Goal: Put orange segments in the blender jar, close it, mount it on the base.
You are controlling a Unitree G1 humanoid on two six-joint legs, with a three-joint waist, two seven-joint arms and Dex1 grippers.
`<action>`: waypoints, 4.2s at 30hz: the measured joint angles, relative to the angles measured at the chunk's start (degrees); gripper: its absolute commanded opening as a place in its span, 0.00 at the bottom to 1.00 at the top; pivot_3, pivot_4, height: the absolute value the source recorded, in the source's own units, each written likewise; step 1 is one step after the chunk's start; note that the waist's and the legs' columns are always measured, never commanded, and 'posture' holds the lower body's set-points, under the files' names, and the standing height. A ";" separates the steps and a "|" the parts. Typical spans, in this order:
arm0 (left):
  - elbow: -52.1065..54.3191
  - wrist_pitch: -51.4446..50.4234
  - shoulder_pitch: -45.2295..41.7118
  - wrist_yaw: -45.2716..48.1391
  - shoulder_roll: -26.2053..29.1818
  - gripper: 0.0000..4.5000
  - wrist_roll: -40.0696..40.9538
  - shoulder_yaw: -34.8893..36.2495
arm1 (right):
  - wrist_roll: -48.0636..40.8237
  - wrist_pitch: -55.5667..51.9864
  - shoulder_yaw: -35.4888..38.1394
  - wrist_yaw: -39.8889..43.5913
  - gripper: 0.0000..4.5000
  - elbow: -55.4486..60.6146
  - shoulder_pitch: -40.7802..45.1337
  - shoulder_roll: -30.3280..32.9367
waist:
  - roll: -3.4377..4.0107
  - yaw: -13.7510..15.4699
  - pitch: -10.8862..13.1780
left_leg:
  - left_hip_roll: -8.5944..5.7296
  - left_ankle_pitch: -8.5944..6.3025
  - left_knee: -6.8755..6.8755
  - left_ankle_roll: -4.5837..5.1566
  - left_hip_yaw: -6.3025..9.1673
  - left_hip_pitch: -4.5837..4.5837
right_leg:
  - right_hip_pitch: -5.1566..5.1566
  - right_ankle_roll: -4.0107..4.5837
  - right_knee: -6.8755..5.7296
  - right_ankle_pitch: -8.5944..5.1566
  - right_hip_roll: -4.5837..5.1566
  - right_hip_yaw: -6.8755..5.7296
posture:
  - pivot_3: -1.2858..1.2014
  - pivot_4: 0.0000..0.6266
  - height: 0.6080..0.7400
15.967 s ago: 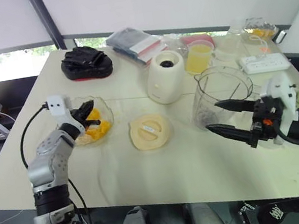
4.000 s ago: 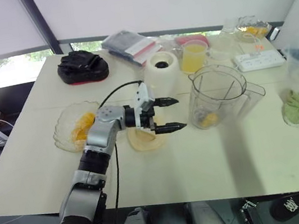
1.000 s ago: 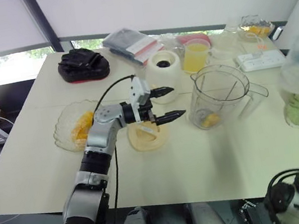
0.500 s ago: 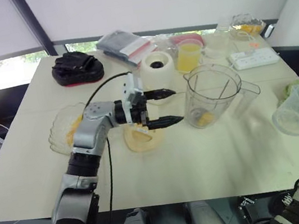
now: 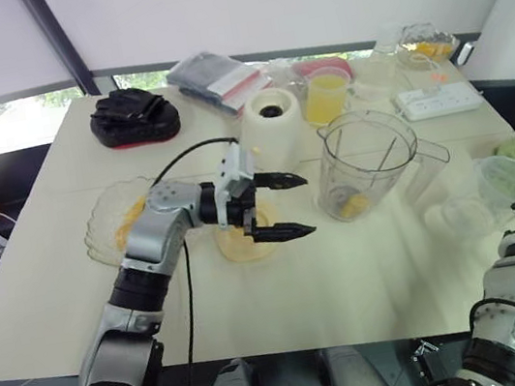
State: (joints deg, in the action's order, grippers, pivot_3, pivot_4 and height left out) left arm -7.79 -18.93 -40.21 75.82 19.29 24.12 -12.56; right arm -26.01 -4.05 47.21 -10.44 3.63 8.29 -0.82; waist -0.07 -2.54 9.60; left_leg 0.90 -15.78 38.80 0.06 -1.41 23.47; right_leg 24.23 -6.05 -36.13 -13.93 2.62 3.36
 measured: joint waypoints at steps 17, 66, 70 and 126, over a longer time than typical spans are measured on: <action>0.12 1.81 1.84 -1.24 0.46 1.00 -2.36 -0.23 | 0.17 7.79 -4.59 0.48 0.07 -7.98 -3.62 3.94 | 0.01 -0.01 0.01 | 0.00 0.00 -0.01 0.00 0.00 0.00 | 0.00 0.00 0.00 0.00 -0.01 0.02 | 0.52 0.24 1.00; -12.03 5.65 -4.02 1.86 -0.10 1.00 -5.64 -0.85 | -7.45 -8.78 -24.51 20.11 0.54 44.13 -52.90 14.55 | -0.28 1.38 0.16 | 0.03 -0.01 -0.59 0.00 -0.01 -0.03 | 0.21 0.02 0.14 -0.30 0.02 0.08 | 0.52 0.24 1.00; -17.68 5.59 -8.76 4.87 3.26 1.00 -8.05 -1.46 | -12.02 -15.70 -23.43 22.87 0.54 48.75 -51.79 23.97 | -0.50 1.69 0.24 | -0.03 0.00 -0.55 0.00 0.00 -0.06 | 0.19 0.06 0.13 -0.27 0.02 0.05 | 0.52 0.24 1.00; -68.77 40.59 -28.94 -2.62 -3.65 0.75 -42.22 -9.72 | -35.12 -13.75 -28.98 3.65 0.55 54.60 -39.84 65.88 | -1.57 2.03 0.56 | -0.09 -0.02 -0.44 0.03 0.00 0.05 | 0.13 -0.26 0.04 -0.11 0.02 -0.10 | 0.52 0.24 1.00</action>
State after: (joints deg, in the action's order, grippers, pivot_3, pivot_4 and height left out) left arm -76.56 21.66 -69.15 73.20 15.64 -18.10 -22.27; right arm -61.13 -17.79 18.23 -6.79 58.23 -31.56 65.06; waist -1.64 -0.51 10.16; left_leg 0.81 -15.80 38.36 0.09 -1.41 23.52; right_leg 24.36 -6.31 -36.09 -14.04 2.64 3.26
